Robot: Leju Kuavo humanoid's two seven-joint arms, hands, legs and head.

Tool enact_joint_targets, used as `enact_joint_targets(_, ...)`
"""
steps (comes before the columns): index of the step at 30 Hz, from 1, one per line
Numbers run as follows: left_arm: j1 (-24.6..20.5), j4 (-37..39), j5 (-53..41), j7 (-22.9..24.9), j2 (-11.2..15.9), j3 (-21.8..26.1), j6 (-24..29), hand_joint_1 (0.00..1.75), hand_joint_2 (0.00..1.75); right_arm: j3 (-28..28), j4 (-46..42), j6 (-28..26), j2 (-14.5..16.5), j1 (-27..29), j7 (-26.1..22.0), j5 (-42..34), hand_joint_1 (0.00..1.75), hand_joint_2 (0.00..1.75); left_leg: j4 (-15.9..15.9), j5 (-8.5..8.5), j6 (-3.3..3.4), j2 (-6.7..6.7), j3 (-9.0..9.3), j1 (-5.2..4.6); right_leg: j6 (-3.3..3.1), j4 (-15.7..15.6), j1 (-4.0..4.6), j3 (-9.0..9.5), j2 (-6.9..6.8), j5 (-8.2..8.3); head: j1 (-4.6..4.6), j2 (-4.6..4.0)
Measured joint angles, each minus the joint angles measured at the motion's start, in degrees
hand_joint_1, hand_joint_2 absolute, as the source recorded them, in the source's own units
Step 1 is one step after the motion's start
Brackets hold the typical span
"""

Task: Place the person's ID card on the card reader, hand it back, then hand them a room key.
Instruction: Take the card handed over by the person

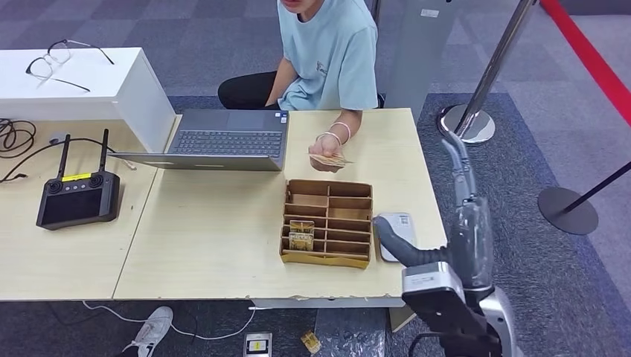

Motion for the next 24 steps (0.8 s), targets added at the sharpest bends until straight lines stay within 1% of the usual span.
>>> enact_joint_targets(6, 0.0, 0.0, -1.2, -0.2, 0.0, -0.2, -0.5, 0.00, 1.75, 2.5, 5.1, 2.1, -0.1, -2.5, -1.3, -4.0, 0.00, 1.75, 0.0, 0.00, 0.00, 0.02, 0.01, 0.00, 0.00, 0.0, 0.00, 0.01, 0.01, 0.00, 0.00, 0.00)
enact_joint_targets(12, -0.1, 0.0, -2.3, -0.8, 0.0, -0.7, -1.0, 0.00, 1.75, 3.4, 11.4, 3.3, 0.0, -5.4, -2.2, -9.6, 0.00, 1.75, 0.0, 0.00, 0.00, 0.01, 0.02, 0.00, 0.00, 0.0, 0.00, 0.02, 0.01, 0.01, -0.01, 0.00)
enact_joint_targets(24, -0.1, 0.0, -2.8, -0.9, 0.1, -1.5, -1.1, 0.00, 1.75, 4.6, 17.8, 4.0, 0.0, -7.1, -1.9, -10.0, 0.00, 1.75, 0.0, -0.02, -0.01, 0.02, 0.02, 0.00, 0.00, 0.0, 0.00, 0.01, 0.01, 0.00, -0.01, 0.00)
